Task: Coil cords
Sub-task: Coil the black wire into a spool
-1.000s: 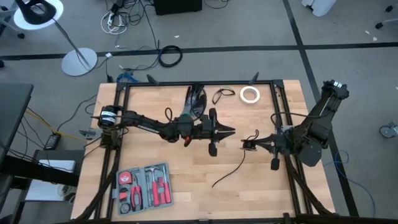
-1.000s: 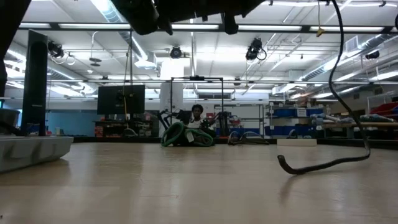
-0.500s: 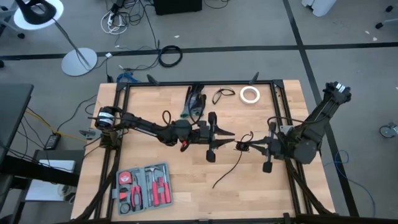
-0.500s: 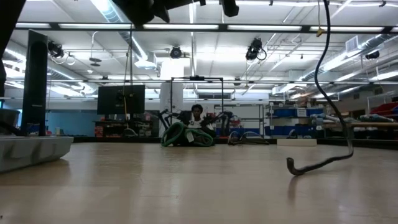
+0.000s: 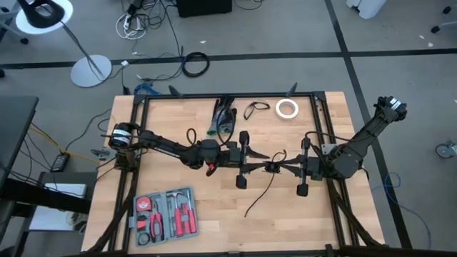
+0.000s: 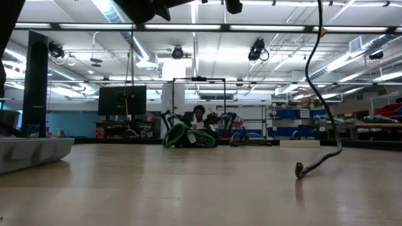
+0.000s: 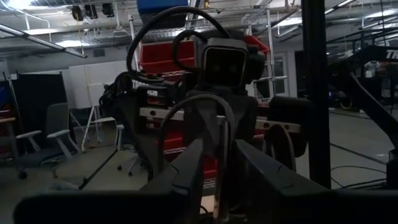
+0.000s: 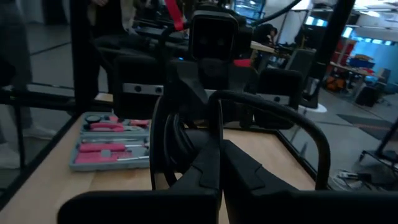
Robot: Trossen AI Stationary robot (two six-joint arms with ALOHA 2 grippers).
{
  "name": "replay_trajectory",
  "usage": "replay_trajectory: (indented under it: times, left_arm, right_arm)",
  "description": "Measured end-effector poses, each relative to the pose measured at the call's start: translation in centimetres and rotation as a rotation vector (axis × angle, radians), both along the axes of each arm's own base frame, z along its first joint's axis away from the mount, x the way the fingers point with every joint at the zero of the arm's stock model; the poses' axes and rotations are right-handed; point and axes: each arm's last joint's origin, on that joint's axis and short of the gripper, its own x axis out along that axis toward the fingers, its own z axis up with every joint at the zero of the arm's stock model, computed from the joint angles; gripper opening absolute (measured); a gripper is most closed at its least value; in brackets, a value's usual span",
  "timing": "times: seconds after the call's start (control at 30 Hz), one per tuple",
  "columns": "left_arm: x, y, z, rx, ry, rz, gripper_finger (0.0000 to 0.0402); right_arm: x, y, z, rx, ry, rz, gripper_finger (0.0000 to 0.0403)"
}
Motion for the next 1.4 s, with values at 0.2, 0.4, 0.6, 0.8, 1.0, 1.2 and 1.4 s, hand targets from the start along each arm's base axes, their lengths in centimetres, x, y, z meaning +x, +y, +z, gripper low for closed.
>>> replay_trajectory:
  times: [0.2,0.4,0.6,0.8,1.0,1.2,1.4]
  left_arm:
    - [0.0,0.0,0.1,-0.001,-0.013,-0.006,0.0092]
    - [0.0,-0.2,-0.1,0.000,0.006,-0.016,0.0076]
    - [0.0,-0.3,-0.1,-0.020,0.016,-0.037,0.0009]
    - [-0.4,-0.1,0.5,-0.021,0.068,-0.022,0.0003]
    - [-1.7,-0.1,2.3,0.010,0.125,0.055,0.0001]
    - [-2.6,-0.1,3.3,0.034,0.190,0.050,0.0001]
    - [-2.6,-0.2,3.0,-0.019,0.223,0.010,0.0000]
  right_arm:
    - [0.5,-0.2,0.0,-0.008,-0.002,0.046,0.0000]
    - [0.9,-0.4,0.0,-0.034,0.000,0.060,0.0000]
    - [1.0,-0.4,0.0,-0.024,0.000,0.065,0.0010]
    - [0.6,-0.2,-0.3,0.016,0.017,0.055,0.0046]
    - [-1.2,0.8,-0.4,0.036,0.032,0.036,0.0090]
    - [-2.5,1.6,-0.3,-0.019,0.019,-0.013,0.0110]
    - [-2.3,1.1,-0.2,-0.153,0.040,-0.108,0.0105]
